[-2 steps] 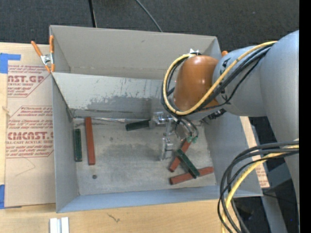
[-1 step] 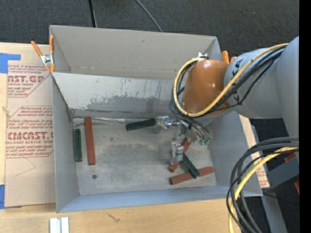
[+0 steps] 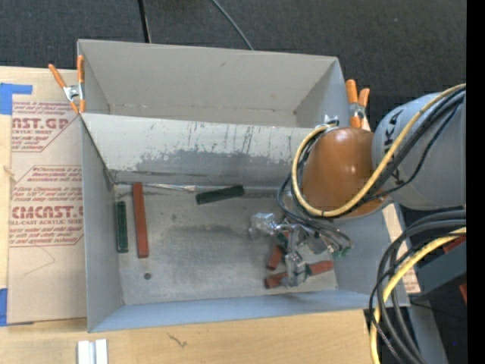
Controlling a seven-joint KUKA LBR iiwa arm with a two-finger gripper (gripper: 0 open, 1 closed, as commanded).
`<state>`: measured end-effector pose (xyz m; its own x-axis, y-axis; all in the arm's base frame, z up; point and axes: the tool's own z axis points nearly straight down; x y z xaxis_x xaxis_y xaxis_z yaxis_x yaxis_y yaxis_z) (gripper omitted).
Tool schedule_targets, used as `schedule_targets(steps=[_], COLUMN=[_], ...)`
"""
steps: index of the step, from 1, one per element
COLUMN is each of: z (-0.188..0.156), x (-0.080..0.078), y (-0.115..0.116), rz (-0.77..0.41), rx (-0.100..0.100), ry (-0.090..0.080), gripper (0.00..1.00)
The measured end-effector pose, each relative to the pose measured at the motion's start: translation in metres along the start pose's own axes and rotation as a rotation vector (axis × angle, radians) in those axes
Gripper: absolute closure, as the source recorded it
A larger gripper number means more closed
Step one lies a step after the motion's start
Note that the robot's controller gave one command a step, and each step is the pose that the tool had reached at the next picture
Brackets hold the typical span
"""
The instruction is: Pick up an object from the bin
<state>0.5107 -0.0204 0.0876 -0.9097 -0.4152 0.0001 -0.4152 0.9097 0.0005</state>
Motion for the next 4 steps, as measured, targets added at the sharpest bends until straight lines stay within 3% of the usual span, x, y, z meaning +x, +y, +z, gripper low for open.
schedule_targets(steps=[1,2,3,4], z=[0.012,0.012,-0.108,-0.108], x=[0.029,0.029,0.022,0.022], y=[-0.06,-0.06,-0.048,-0.048], rz=[-0.344,-0.343,-0.384,-0.383], rx=[0.002,0.002,-0.001,-0.001], ry=[-0.007,-0.007,-0.002,-0.003], gripper=[1.0,1.0,1.0,1.0])
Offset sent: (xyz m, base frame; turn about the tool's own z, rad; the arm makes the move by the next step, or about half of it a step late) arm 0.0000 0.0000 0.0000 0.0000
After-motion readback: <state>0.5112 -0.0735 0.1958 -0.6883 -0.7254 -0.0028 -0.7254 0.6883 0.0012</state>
